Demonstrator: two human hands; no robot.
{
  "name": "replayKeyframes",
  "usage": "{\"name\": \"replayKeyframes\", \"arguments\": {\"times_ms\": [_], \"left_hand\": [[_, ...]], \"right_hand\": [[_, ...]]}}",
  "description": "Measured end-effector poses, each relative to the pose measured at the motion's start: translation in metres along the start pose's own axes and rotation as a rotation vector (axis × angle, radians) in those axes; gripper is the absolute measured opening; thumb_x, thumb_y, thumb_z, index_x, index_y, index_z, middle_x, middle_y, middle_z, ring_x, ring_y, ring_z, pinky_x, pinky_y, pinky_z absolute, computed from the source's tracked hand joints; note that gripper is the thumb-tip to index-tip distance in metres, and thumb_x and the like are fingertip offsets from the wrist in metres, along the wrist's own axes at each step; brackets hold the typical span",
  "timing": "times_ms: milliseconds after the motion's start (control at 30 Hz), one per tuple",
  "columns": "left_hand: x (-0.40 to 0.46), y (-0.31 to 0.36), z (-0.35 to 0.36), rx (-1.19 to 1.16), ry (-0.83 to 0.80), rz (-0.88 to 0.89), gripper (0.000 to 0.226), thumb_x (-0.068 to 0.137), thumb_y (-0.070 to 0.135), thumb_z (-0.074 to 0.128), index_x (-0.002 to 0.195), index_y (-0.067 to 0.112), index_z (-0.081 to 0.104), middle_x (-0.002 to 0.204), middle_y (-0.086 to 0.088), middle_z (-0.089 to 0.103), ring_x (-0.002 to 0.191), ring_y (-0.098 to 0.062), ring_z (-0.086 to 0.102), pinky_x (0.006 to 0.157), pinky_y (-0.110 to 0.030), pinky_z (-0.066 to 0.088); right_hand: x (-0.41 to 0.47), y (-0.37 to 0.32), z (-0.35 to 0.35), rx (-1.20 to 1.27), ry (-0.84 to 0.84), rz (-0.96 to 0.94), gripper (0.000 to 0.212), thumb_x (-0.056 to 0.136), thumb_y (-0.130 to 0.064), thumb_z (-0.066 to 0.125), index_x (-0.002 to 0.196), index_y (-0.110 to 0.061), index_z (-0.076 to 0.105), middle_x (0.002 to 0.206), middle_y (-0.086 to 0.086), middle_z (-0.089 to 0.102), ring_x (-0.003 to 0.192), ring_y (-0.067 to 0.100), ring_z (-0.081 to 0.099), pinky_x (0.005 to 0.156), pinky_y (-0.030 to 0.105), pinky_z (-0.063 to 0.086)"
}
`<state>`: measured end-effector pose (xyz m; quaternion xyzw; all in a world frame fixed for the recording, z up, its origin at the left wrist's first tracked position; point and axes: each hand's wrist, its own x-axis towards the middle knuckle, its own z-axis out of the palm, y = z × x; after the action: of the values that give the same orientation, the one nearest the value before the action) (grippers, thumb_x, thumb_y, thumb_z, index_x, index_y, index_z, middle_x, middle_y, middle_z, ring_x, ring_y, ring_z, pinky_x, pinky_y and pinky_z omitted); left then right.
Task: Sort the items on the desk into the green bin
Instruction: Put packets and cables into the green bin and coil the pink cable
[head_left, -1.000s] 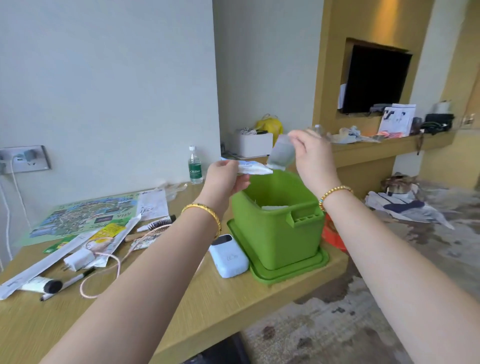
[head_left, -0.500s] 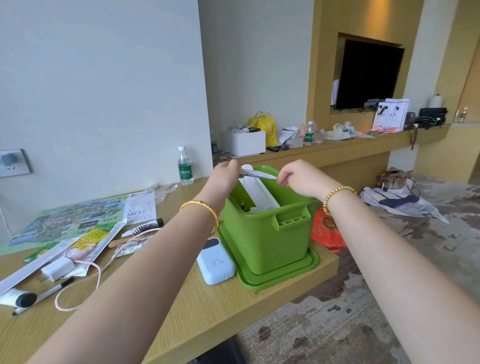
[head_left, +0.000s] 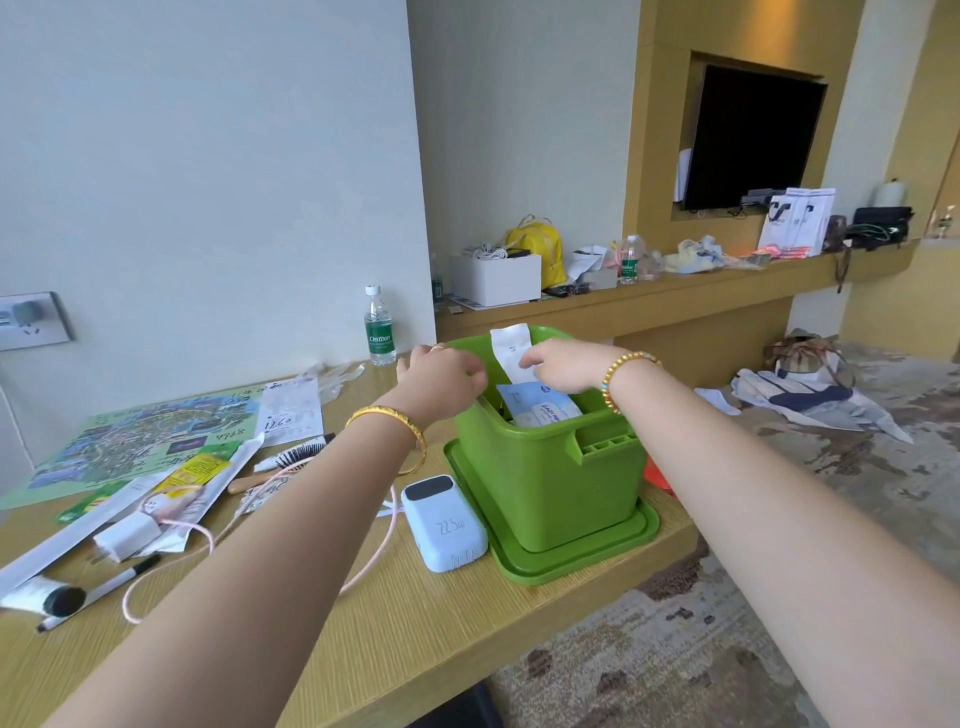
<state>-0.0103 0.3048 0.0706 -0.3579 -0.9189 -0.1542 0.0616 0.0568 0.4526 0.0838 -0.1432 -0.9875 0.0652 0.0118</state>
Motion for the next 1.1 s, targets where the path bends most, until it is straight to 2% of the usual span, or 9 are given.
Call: {"name": "replayKeyframes", "arguments": {"times_ms": [167,300,400,500,600,733,833,967,1100], "left_hand": [[0.004,-0.016,0.004,-0.015,0.024,0.024,0.033,0.096,0.027,0.036,0.118,0.029,0.060,0.133,-0.009,0.049,0.128,-0.036,0.031,0.112,-0.047,0.023],[0.007,-0.023,0.008,-0.056,0.082,0.080,0.032,0.095,0.026,0.037,0.115,0.029,0.062,0.131,-0.005,0.052,0.125,-0.036,0.035,0.111,-0.048,0.024],[0.012,-0.025,0.008,-0.063,0.116,0.129,0.031,0.094,0.024,0.039,0.112,0.027,0.063,0.129,-0.004,0.056,0.125,-0.031,0.041,0.111,-0.044,0.025],[0.012,-0.029,0.005,-0.161,0.237,0.122,0.030,0.092,0.020,0.044,0.117,0.021,0.062,0.129,-0.009,0.055,0.117,-0.034,0.049,0.105,-0.040,0.033],[0.004,-0.039,-0.003,-0.365,0.382,0.056,0.032,0.090,0.014,0.047,0.121,0.013,0.058,0.123,-0.015,0.056,0.109,-0.033,0.053,0.096,-0.033,0.041],[-0.015,-0.065,-0.009,-0.500,0.409,-0.058,0.034,0.090,0.012,0.048,0.123,0.009,0.053,0.117,-0.014,0.060,0.110,-0.027,0.056,0.091,-0.032,0.045],[-0.038,-0.095,-0.008,-0.458,0.349,-0.139,0.034,0.089,0.015,0.051,0.123,0.011,0.051,0.113,-0.009,0.063,0.099,-0.024,0.059,0.080,-0.027,0.043],[-0.075,-0.144,-0.002,-0.376,0.177,-0.225,0.028,0.090,0.014,0.050,0.117,0.011,0.057,0.111,-0.009,0.065,0.085,-0.026,0.059,0.074,-0.026,0.044],[-0.113,-0.199,0.010,-0.218,0.079,-0.326,0.031,0.090,0.017,0.049,0.119,0.014,0.058,0.120,-0.006,0.062,0.103,-0.028,0.060,0.080,-0.026,0.044]], "right_hand": [[0.033,-0.007,0.013,-0.302,-0.288,0.064,0.043,0.097,-0.015,0.030,0.138,-0.006,0.038,0.146,0.013,0.038,0.128,0.028,0.043,0.105,0.040,0.038],[0.035,-0.004,0.020,-0.270,-0.642,0.167,0.047,0.092,-0.021,0.043,0.138,-0.012,0.041,0.140,0.010,0.047,0.121,0.028,0.052,0.097,0.039,0.045],[0.032,-0.007,0.013,-0.208,-0.383,0.081,0.051,0.093,-0.004,0.034,0.143,-0.016,0.033,0.147,0.004,0.040,0.130,0.023,0.043,0.096,0.031,0.040],[0.030,-0.009,0.003,0.114,0.031,-0.037,0.038,0.096,-0.007,0.039,0.132,-0.012,0.049,0.140,0.004,0.048,0.127,0.021,0.046,0.101,0.031,0.037],[0.024,-0.028,-0.002,0.466,0.311,-0.168,0.017,0.092,-0.023,0.054,0.103,-0.016,0.064,0.105,-0.001,0.064,0.101,0.016,0.058,0.088,0.029,0.043],[0.020,-0.081,-0.003,0.632,0.502,-0.251,0.013,0.089,-0.029,0.058,0.085,-0.017,0.061,0.074,-0.010,0.056,0.076,0.011,0.054,0.068,0.026,0.041],[0.018,-0.124,0.009,0.658,0.514,-0.303,0.014,0.090,-0.028,0.056,0.083,-0.017,0.060,0.070,-0.009,0.055,0.070,0.012,0.053,0.066,0.029,0.042],[0.021,-0.168,0.050,0.578,0.322,-0.331,0.017,0.093,-0.021,0.050,0.089,-0.010,0.062,0.087,0.004,0.066,0.083,0.021,0.061,0.074,0.032,0.049],[0.030,-0.195,0.103,0.457,0.082,-0.300,0.021,0.094,-0.016,0.046,0.104,-0.009,0.062,0.109,0.008,0.066,0.097,0.023,0.061,0.086,0.032,0.049]]}}
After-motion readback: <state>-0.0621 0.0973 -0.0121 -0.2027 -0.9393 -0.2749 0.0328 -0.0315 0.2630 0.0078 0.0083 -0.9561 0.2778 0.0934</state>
